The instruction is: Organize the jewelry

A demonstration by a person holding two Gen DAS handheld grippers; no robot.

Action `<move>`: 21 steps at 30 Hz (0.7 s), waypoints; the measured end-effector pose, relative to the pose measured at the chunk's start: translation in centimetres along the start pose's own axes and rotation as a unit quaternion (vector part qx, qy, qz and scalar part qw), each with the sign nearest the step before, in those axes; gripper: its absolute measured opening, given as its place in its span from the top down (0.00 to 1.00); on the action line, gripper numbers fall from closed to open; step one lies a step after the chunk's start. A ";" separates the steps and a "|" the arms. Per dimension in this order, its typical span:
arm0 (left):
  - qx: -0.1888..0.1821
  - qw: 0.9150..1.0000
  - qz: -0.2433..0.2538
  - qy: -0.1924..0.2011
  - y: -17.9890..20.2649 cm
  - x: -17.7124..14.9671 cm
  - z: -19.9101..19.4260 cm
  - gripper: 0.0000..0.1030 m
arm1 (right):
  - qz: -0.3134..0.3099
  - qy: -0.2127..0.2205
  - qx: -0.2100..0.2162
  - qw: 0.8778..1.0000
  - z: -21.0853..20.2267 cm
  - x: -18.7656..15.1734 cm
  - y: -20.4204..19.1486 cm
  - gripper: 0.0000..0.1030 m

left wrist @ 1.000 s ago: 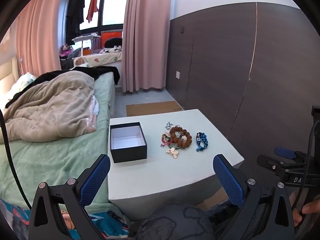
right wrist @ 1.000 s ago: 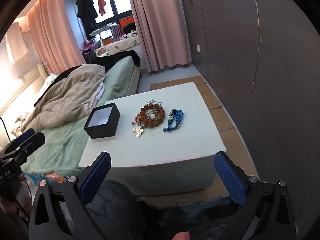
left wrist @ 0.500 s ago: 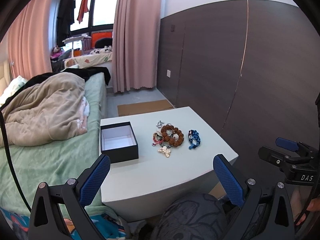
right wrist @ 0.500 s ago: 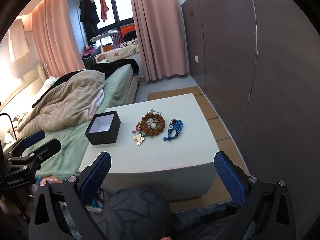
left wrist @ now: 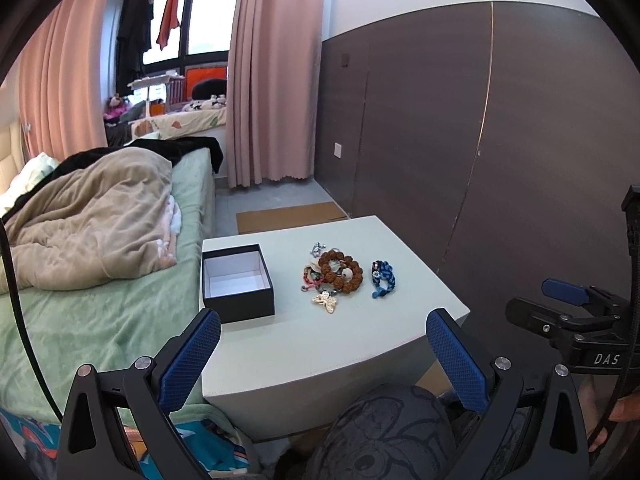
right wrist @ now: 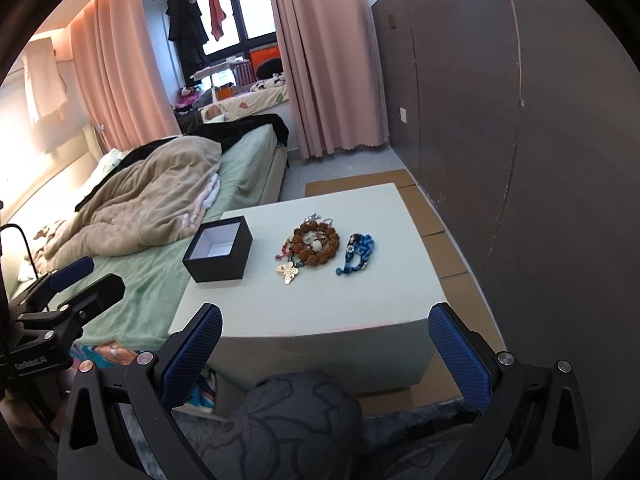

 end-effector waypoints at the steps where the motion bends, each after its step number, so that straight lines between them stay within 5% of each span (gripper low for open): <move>1: -0.002 1.000 -0.003 -0.001 -0.2 -0.1 0.1 0.01 | -0.001 -0.001 0.000 1.000 0.1 0.0 -0.1 0.00; 21: -0.026 0.999 -0.030 0.014 -2.7 -0.6 -0.8 0.01 | -0.030 0.005 -0.030 0.999 -1.1 0.6 -2.1 0.00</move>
Point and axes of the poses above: each gripper's, at about its wrist camera, not at the fingertips, and z roughly the way its jaws point, y to its right, x to its top, the point moved 1 cm from there along z, roughly the way its jaws point, and after that the axes turned 13 degrees about -y, right-handed, at the moved point
